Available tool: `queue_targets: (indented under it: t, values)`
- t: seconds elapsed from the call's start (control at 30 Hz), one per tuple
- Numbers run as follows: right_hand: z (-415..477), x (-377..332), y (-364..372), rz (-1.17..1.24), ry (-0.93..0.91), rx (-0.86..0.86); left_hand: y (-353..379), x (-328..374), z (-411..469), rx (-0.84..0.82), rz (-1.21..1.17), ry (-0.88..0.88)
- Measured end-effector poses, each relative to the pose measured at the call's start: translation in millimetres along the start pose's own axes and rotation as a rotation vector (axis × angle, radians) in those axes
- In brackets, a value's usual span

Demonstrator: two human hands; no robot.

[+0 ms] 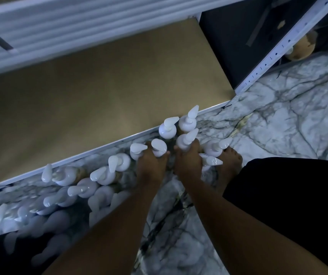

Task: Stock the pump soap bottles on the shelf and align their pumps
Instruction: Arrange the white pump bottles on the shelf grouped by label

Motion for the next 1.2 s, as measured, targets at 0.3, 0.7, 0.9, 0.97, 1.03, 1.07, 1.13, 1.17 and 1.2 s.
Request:
queue_targets:
  t: [0.3,0.7,0.9,0.97,1.03,1.07,1.13,1.17,1.2]
  values:
    - [-61.8,-14.1,-31.9,-0.132,-0.145,-0.167,-31.5,13.1,-69.3,-0.052,0.072,0.121]
    - [-169.3,-123.5,-116.8,0.017,-0.341,-0.19,-175.1,113.6,-149.9,-0.077,0.081,0.17]
    - [-220.8,-210.1,-113.0,0.301,-0.496,-0.392,-279.9,164.2,-204.9,-0.051,-0.202,0.275]
    - [-238.9,-241.3,-109.6,0.403,-0.529,-0.453,-310.5,170.7,-221.2,-0.048,-0.362,0.31]
    - [-260.4,-272.7,-108.0,0.473,-0.567,-0.51,-336.5,172.6,-234.1,-0.034,-0.545,0.334]
    - [-268.7,-286.3,-106.5,0.493,-0.586,-0.536,-347.4,172.5,-239.6,-0.015,-0.617,0.343]
    - [-286.9,-309.6,-102.5,0.504,-0.611,-0.601,-362.0,170.0,-249.0,0.018,-0.734,0.357]
    - [-294.5,-318.4,-99.8,0.5,-0.623,-0.631,-364.3,168.0,-252.4,0.03,-0.781,0.356]
    - [-301.8,-325.4,-96.7,0.493,-0.636,-0.66,-364.1,165.7,-255.3,0.041,-0.836,0.346]
Point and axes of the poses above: each hand's wrist, its own z-axis towards the middle knuckle, its own y-axis out of the palm, x = y × z, the point moved 10 cm from there along z, towards the middle knuckle, and after that the axes turned 10 degrees about -x, right-handed, at the moved point
